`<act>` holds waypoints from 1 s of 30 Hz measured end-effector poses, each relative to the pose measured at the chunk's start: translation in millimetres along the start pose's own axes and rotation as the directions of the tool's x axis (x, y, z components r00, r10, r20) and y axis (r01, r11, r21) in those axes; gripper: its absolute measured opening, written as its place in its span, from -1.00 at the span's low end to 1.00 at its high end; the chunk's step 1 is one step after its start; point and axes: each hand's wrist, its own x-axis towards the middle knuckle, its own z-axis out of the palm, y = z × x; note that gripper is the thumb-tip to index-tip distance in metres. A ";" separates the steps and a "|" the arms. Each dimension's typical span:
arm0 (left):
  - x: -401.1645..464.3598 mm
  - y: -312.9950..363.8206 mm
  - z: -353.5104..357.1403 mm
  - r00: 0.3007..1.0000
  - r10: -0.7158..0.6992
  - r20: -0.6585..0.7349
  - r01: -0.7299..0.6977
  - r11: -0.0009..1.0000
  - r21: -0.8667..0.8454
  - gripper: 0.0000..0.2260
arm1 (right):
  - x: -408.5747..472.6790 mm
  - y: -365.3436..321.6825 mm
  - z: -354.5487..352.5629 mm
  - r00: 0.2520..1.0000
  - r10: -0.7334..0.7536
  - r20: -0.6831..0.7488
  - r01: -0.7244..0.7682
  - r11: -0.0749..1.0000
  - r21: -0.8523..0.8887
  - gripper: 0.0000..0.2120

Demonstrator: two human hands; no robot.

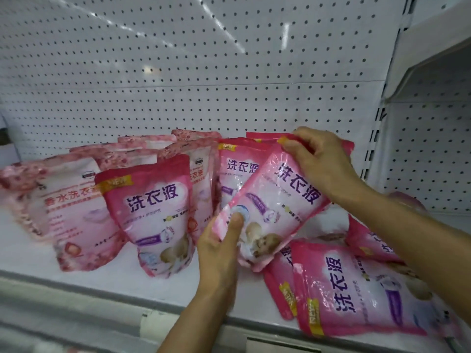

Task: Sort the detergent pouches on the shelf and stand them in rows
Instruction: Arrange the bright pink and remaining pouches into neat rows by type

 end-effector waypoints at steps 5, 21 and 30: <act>-6.1 25.3 -25.0 0.980 0.198 -0.037 -0.178 0.938 0.299 -0.75 | 20.0 -30.3 24.4 0.951 -0.309 0.007 0.304 0.930 -0.208 -0.75; -24.1 28.8 -64.9 0.875 0.160 0.457 -0.480 0.173 0.860 -0.41 | 28.4 -50.2 80.6 0.807 -0.338 0.485 0.505 0.820 -0.270 -0.61; -35.0 -9.1 -25.2 0.793 0.030 0.608 -0.586 0.305 0.750 -0.55 | -70.2 1.4 -29.5 0.838 0.160 0.521 -0.030 0.968 -0.249 -0.51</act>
